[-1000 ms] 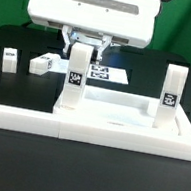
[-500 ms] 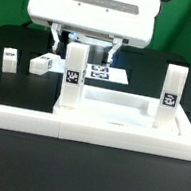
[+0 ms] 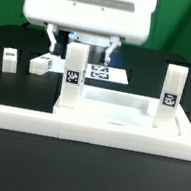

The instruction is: Assemble desk

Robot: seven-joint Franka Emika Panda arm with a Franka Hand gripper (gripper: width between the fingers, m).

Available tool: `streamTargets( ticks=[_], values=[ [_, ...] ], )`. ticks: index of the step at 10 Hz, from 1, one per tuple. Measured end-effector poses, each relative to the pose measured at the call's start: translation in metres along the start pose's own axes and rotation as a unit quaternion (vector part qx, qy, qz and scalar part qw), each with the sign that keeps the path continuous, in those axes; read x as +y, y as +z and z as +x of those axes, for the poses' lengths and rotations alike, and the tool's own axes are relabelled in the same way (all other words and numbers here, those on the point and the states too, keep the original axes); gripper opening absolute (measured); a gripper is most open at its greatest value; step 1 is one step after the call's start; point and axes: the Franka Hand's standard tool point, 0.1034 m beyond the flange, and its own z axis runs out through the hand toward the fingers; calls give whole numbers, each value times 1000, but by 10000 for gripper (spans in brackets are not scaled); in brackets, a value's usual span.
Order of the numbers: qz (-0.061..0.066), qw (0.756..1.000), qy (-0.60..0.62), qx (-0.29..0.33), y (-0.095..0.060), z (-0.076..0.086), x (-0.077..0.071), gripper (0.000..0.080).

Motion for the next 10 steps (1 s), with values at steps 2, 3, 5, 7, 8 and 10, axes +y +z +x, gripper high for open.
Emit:
streamTargets(
  ticks=[2,3,5,7,8,10],
  values=[
    [39,996,18,-84,-11,2,0,649],
    [56,989,23,-137,-10,-3,-3,649],
    [65,974,25,-214,-2,1,-12,649],
    [63,970,16,-233,13,4,-12,649],
    [61,970,17,-236,15,1,-7,649],
    [60,969,22,-237,15,0,-7,649]
  ],
)
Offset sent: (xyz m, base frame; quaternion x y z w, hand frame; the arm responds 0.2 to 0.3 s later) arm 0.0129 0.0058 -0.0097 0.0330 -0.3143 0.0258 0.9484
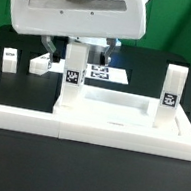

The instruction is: Assemble desk

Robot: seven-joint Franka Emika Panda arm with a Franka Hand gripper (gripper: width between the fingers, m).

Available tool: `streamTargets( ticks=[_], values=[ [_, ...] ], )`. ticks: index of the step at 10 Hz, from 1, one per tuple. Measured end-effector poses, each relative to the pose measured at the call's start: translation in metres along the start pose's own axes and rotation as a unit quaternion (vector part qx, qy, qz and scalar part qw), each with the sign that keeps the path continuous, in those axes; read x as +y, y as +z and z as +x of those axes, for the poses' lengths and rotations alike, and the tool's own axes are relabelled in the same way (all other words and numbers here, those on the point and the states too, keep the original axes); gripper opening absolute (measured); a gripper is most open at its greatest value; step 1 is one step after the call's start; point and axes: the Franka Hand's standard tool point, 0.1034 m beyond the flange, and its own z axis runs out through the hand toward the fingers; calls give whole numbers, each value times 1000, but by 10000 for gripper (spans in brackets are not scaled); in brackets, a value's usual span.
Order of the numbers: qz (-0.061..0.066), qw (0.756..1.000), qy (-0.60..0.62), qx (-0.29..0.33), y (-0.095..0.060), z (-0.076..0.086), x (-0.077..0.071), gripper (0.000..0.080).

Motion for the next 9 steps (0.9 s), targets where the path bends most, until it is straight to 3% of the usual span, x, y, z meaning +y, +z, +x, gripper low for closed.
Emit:
streamTargets(
  ticks=[2,3,4,5,7,9],
  values=[
    [0,1000,12,0,0,0,0,619],
    [0,1000,29,0,0,0,0,433],
    [1,998,67,0,0,0,0,433],
    [1,995,98,0,1,0,0,290],
    [1,984,175,6,2,2,0,290],
    [5,951,309,26,4,7,-4,290]
  ],
)
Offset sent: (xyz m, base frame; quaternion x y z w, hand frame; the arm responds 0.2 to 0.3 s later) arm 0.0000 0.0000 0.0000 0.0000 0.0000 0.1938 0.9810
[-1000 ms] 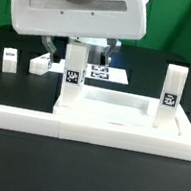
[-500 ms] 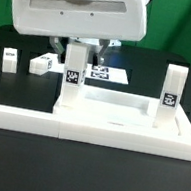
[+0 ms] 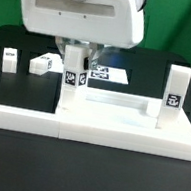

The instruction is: Assemble desk

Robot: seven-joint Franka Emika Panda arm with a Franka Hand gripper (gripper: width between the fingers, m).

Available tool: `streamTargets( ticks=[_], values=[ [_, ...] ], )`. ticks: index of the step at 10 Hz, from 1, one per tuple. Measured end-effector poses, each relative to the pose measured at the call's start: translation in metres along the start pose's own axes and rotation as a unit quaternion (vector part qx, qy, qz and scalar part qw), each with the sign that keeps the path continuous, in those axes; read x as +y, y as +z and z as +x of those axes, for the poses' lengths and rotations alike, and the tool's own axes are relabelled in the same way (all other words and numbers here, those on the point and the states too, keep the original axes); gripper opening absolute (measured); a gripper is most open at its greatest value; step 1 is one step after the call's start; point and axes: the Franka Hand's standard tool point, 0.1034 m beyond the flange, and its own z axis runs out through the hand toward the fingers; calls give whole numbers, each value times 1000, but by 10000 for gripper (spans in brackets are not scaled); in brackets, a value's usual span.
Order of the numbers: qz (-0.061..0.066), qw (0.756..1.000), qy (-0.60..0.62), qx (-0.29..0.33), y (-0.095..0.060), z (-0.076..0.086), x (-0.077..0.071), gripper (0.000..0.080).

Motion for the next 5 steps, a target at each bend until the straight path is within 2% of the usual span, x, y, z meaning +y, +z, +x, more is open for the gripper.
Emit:
streamTargets(
  ticks=[1,2,3,4,5],
  values=[
    [12,997,81,-5,0,0,-2,290],
    [26,981,191,-9,1,1,-4,290],
    [47,946,321,-14,2,1,-6,290],
    [57,919,389,-24,2,1,-8,290],
    [58,906,420,-24,2,2,-9,290]
  ],
)
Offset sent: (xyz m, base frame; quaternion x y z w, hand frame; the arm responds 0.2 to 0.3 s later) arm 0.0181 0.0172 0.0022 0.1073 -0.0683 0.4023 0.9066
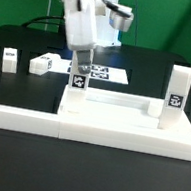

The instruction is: Assemble desk

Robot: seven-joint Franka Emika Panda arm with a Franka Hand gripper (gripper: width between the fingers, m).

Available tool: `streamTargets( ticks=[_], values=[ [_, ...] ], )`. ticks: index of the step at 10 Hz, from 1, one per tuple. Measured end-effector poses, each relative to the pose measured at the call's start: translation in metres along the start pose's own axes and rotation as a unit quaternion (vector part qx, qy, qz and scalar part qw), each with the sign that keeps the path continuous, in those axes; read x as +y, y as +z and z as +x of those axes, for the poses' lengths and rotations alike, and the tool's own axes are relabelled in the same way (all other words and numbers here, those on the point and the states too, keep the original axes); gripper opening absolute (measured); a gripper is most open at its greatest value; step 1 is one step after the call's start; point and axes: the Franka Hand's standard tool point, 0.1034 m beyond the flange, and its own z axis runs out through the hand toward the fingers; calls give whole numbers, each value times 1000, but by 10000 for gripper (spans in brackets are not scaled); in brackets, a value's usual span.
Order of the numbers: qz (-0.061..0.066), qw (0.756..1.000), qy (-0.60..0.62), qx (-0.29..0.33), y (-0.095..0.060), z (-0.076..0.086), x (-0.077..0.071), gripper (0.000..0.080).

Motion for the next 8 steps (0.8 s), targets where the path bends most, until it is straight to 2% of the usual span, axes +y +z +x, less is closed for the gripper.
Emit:
streamTargets(
  ticks=[1,2,3,4,5,8],
  values=[
    [0,1000,-3,0,0,0,0,366],
    [-7,998,-57,2,0,0,1,366],
    [-22,987,-159,5,-3,-1,2,501],
    [-23,966,-258,6,-6,-1,-1,620],
    [-27,948,-316,8,-6,-1,0,620],
    [-28,908,-418,6,-6,0,0,647]
  ],
)
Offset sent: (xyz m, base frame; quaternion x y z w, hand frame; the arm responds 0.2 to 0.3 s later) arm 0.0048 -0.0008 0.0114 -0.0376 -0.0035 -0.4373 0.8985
